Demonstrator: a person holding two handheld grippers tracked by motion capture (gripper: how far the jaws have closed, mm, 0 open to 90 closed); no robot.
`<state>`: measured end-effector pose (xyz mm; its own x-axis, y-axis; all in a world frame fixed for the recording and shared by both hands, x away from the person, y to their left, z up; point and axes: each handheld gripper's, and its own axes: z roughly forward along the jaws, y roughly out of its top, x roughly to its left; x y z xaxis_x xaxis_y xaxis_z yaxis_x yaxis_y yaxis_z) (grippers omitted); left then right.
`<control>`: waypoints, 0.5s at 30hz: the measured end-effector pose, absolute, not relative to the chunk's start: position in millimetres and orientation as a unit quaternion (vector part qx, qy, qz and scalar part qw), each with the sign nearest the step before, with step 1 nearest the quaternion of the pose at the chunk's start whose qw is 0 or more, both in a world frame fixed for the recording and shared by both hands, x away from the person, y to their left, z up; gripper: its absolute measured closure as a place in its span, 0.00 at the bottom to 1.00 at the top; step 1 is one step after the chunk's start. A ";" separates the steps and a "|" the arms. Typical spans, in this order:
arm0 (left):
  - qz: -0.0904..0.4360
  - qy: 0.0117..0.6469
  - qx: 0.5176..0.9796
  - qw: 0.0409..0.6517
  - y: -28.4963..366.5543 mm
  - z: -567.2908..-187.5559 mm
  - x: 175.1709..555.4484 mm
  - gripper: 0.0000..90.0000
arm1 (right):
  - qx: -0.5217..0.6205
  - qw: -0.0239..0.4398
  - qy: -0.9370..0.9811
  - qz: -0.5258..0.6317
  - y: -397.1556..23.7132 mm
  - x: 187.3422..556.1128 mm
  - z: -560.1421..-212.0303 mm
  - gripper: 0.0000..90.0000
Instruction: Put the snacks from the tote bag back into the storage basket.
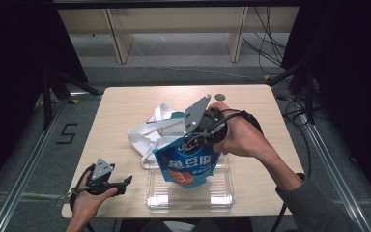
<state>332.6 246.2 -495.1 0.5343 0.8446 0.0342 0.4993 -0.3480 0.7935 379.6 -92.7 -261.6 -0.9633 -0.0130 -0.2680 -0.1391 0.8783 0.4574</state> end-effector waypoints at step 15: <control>0.228 0.416 0.796 0.375 246.8 -494.7 333.3 0.21 | -0.027 0.109 0.961 0.252 -98.6 388.8 -283.3 1.00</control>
